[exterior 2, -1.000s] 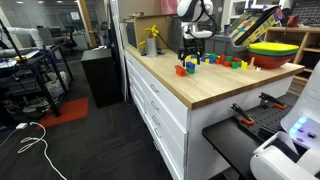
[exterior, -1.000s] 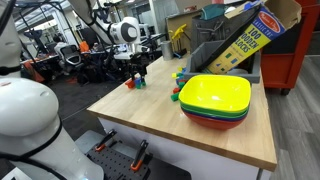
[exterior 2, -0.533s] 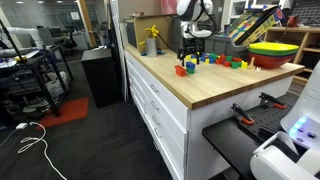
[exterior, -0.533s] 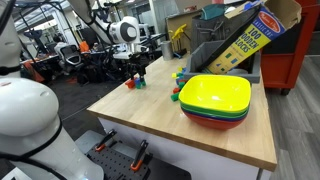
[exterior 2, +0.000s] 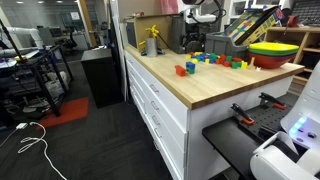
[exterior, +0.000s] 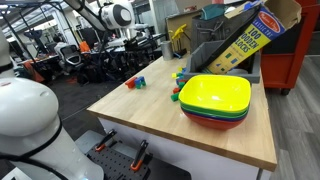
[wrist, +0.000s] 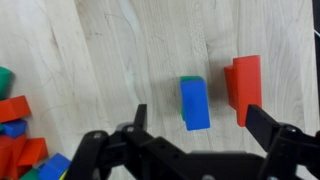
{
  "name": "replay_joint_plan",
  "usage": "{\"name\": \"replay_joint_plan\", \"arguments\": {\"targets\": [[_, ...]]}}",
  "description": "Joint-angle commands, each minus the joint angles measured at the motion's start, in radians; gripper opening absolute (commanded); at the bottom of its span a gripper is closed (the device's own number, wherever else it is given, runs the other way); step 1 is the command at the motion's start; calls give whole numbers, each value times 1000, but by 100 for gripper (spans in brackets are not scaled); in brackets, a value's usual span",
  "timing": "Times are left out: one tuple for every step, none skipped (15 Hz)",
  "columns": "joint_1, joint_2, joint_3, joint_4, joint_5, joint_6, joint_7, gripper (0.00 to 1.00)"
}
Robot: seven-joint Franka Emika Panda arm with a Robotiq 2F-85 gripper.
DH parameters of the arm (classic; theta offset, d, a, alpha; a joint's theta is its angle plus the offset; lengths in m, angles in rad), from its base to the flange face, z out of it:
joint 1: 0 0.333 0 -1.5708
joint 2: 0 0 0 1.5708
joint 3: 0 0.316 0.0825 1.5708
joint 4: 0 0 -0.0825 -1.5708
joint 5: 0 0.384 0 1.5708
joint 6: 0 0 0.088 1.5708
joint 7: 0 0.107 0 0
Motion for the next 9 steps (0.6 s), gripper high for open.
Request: {"name": "replay_joint_plan", "arguments": {"targets": [[-10, -141, 5, -34, -22, -115, 17, 100], [-11, -164, 9, -33, -22, -142, 18, 100], [-14, -193, 11, -30, -16, -178, 6, 100], [-15, -215, 13, -28, -14, -199, -4, 100], [-17, -234, 15, -24, -14, -224, -12, 100], [-18, -253, 16, -24, -10, -237, -26, 100], [-20, -271, 17, -22, -11, -254, -38, 100], [-21, -290, 18, -22, -9, -263, -50, 100], [-22, -304, 19, -21, -14, -269, -62, 100]]}}
